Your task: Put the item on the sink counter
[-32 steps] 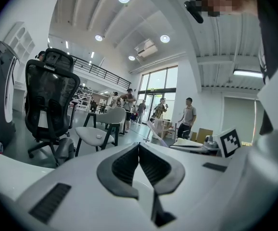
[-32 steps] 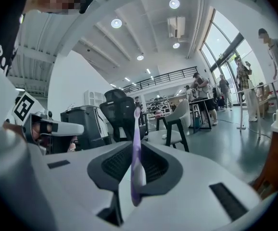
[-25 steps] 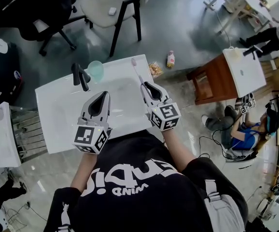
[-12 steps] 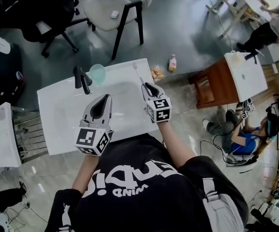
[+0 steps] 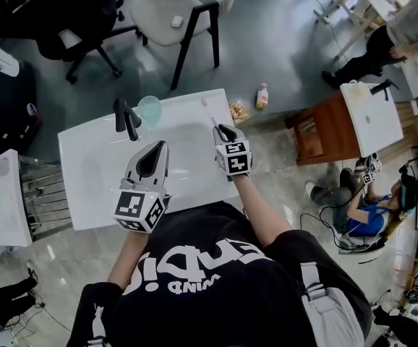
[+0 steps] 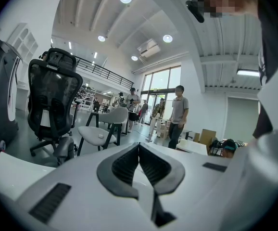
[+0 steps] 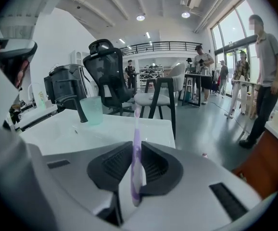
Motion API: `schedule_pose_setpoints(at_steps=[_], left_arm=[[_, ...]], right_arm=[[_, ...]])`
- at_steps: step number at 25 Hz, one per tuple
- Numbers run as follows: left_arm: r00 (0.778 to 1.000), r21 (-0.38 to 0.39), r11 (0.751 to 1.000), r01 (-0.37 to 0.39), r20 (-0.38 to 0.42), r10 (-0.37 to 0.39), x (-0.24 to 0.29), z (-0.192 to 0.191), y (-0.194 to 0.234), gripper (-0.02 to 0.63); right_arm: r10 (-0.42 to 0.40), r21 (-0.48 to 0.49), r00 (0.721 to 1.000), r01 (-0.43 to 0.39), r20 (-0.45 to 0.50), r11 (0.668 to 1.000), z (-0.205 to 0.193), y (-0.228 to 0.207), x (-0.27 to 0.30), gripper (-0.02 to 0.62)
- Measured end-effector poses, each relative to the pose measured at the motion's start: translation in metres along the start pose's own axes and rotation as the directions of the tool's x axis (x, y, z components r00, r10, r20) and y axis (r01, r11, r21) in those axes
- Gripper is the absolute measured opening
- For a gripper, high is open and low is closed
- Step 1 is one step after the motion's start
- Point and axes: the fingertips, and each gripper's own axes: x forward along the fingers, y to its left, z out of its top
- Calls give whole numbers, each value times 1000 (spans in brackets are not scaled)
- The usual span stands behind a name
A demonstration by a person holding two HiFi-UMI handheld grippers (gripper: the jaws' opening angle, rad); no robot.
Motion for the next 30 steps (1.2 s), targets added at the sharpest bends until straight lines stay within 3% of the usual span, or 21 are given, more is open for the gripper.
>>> schedule_pose_setpoints(at_steps=[17,30], left_arm=[[1000,-1,1000,-7,-9,7,3,-2,2,20],[999,-1,999,-35,-4,35,5,-1,9,20]], right_arm=[[-48,-11,986,47,-163,999,-26,-10,26,71],[-70,-43,978,63,-197,997,-29,-17,31,71]])
